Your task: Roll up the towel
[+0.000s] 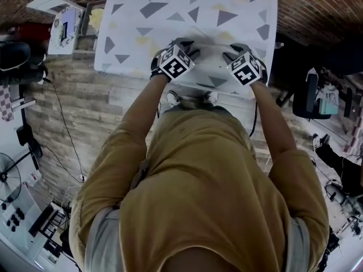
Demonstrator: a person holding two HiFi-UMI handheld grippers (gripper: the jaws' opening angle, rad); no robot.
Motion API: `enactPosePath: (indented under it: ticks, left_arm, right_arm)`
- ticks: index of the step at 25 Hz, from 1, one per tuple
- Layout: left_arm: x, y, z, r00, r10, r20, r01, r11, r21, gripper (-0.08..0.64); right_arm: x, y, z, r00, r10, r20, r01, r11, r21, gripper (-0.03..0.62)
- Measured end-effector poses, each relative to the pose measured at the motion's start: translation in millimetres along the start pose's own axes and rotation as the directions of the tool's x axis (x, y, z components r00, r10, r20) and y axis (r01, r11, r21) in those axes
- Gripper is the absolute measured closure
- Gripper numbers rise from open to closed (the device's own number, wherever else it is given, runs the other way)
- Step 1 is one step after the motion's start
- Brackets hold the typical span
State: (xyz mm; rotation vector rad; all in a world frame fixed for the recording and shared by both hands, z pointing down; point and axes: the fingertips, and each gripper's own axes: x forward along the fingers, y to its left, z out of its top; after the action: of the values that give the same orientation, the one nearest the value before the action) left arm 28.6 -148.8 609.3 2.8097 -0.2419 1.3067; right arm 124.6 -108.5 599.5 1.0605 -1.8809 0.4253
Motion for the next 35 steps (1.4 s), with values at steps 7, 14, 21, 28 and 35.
enactPosePath:
  ticks: [7, 14, 21, 28, 35]
  left_arm:
    - [-0.1, 2.2, -3.5, 1.0, 0.008, 0.013, -0.007, 0.999, -0.04, 0.365]
    - [-6.1, 6.4, 4.0, 0.998, 0.019, 0.053, -0.014, 0.995, -0.097, 0.365]
    - [-41.8, -0.2, -3.2, 0.993, 0.073, 0.09, -0.068, 0.996, -0.065, 0.365]
    - [-45.5, -49.1, -9.0, 0.995, 0.066, 0.071, -0.082, 0.965, 0.248, 0.365]
    - [-13.7, -58.1, -16.3, 0.998, 0.063, -0.02, -0.049, 0.905, 0.423, 0.357]
  right_arm:
    - [-22.1, 8.7, 8.8, 0.998, -0.036, 0.051, 0.04, 0.995, -0.089, 0.451]
    - [-0.7, 22.5, -8.4, 1.0, 0.002, 0.026, -0.001, 1.0, -0.021, 0.451]
    - [-4.6, 21.8, -4.5, 0.999, -0.01, 0.031, 0.012, 0.999, -0.045, 0.451]
    - [-20.4, 31.6, -11.3, 0.997, -0.061, 0.054, 0.071, 0.979, -0.193, 0.451]
    - [-12.8, 49.9, -26.5, 1.0, -0.017, 0.002, 0.017, 0.97, -0.241, 0.449]
